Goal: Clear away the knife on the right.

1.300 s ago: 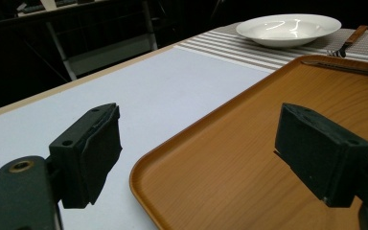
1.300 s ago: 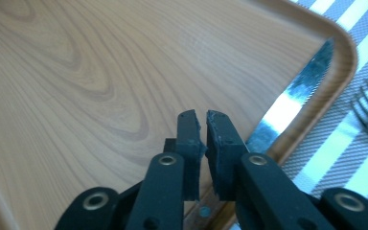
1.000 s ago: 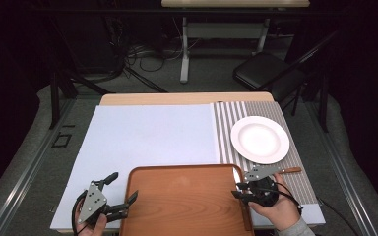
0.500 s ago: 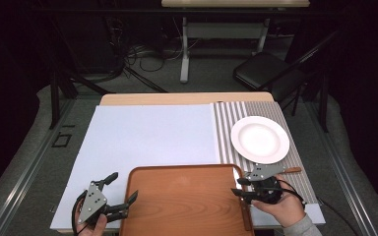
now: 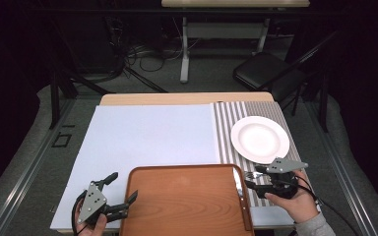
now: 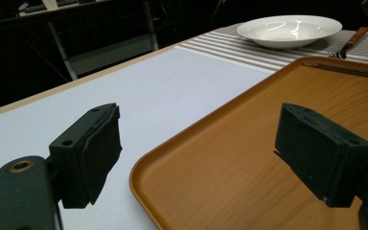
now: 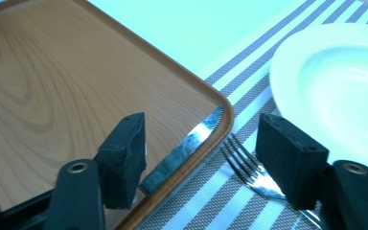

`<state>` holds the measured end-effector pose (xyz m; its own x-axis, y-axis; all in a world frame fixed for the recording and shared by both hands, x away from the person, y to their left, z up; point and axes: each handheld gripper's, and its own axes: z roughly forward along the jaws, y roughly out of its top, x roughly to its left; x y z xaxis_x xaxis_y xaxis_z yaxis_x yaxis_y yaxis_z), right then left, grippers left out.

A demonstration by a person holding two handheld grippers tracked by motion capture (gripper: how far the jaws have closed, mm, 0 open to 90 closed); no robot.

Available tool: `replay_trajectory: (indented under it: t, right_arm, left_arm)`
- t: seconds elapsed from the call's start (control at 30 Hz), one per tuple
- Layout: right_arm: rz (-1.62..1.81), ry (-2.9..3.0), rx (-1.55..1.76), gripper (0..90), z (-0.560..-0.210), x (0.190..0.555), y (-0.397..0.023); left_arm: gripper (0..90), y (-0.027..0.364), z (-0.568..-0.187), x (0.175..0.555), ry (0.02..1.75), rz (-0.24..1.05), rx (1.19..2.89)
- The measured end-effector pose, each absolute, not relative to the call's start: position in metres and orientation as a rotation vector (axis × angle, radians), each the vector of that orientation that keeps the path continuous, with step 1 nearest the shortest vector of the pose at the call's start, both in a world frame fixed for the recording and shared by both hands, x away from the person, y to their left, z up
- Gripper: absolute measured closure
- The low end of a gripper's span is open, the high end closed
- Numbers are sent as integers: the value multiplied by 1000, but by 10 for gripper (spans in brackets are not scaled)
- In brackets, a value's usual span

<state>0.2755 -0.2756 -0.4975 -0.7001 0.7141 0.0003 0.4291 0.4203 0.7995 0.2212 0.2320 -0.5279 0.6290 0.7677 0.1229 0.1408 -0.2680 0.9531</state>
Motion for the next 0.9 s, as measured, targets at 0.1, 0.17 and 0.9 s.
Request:
replay_trajectory:
  t: [0.1, 0.17, 0.9]
  right_arm:
    - [1170, 2304, 1002, 265, -499, 276, -284]
    - [1176, 2279, 1019, 206, -500, 275, -288]
    - [1095, 2128, 1184, 0, -509, 277, -323]
  left_arm:
    - [156, 232, -528, 221, 740, 724, 1766]
    - [156, 233, -528, 221, 743, 721, 1766]
    - [156, 234, -528, 222, 747, 727, 1766]
